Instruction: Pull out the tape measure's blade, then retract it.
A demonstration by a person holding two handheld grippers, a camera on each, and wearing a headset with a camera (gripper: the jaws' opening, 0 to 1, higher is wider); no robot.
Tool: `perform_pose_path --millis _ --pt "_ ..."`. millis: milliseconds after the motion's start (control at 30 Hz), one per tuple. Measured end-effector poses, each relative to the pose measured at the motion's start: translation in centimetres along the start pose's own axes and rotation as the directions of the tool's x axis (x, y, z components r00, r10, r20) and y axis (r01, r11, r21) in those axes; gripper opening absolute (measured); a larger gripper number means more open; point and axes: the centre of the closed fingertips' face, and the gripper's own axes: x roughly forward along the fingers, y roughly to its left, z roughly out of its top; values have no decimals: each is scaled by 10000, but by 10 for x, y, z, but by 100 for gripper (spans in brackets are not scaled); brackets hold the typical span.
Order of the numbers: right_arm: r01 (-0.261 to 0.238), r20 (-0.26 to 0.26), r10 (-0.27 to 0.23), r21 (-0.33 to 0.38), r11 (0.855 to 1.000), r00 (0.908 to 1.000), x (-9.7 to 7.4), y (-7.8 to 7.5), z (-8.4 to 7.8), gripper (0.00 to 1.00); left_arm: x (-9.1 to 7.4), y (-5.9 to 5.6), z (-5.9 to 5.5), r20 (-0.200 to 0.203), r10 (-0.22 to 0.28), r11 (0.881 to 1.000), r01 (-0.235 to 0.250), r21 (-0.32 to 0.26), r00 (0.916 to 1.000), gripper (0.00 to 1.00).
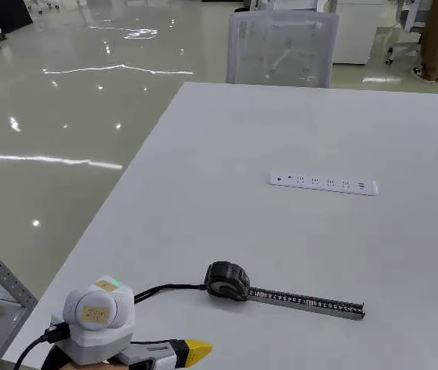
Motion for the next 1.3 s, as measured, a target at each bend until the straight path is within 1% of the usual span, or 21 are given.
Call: perform_pose_path --millis 33,100,167,267,300,333,400,500,567,667,733,800,867,933,967,1000,1133,1200,1300 --pt "14 28 -14 3 10000 10000 -1 1 1 93 -2 -1 -1 -31 -27 10000 27 -13 10000 100" --pt "31 56 -31 10 10000 10000 -5 6 2 93 -6 -1 0 52 123 9999 -122 -38 9999 100" --pt "30 114 -31 37 10000 9999 -8 10 2 93 -11 -1 -1 30 210 9998 -210 -32 9998 100" --pt "35 141 -36 17 10000 9999 -15 17 5 93 -17 3 -1 -68 589 9977 -591 -342 9982 100" --pt "88 192 -89 25 10000 9998 -16 17 6 93 -19 7 -1 -108 821 9954 -825 -477 9966 100" --pt "142 276 -143 48 9999 9995 -18 17 9 93 -21 7 2 -31 832 9952 -832 -517 9965 100" --pt "166 311 -167 43 9999 9994 -19 17 12 93 -24 8 4 -10 908 9935 -906 -692 9959 100" --pt "179 361 -179 8 9998 9992 -20 17 16 93 -26 6 8 21 903 9934 -899 -707 9959 100" --pt "194 354 -191 -81 9998 9992 -19 17 17 93 -27 4 11 -34 893 9940 -894 -630 9960 100" --pt "148 307 -143 -154 9998 9994 -17 16 17 94 -23 2 10 -198 1022 9933 -1031 -517 9946 99" --pt "108 243 -102 -234 9997 9997 -15 16 17 94 -21 1 13 -66 1153 9919 -1154 -523 9933 99" --pt "49 205 -44 -271 9996 9998 -13 15 16 94 -18 1 12 -121 1206 9901 -1212 -715 9926 98" --pt "-3 63 5 -373 9993 10000 -8 12 13 93 -15 -2 14 -3 1184 9883 -1178 -964 9930 99" --pt "-43 -27 42 -447 9990 10000 -5 9 11 93 -9 -5 11 -147 1213 9882 -1221 -925 9925 98" --pt "-82 -52 80 -466 9989 10000 -4 9 11 93 -7 -5 11 -123 1238 9882 -1244 -898 9922 98" --pt "-117 -94 112 -501 9987 9999 -2 6 10 93 -5 -6 12 -58 1256 9879 -1256 -904 9921 98" --pt "-225 -295 206 -681 9974 9994 4 3 8 93 3 -9 14 -115 1282 9879 -1288 -862 9917 98" --pt "-328 -322 306 -713 9969 9990 8 4 8 92 6 -9 15 -134 1344 9870 -1351 -867 9908 98" --pt "-490 -455 452 -844 9952 9979 15 4 8 93 12 -11 17 -191 1311 9875 -1323 -855 9912 99"
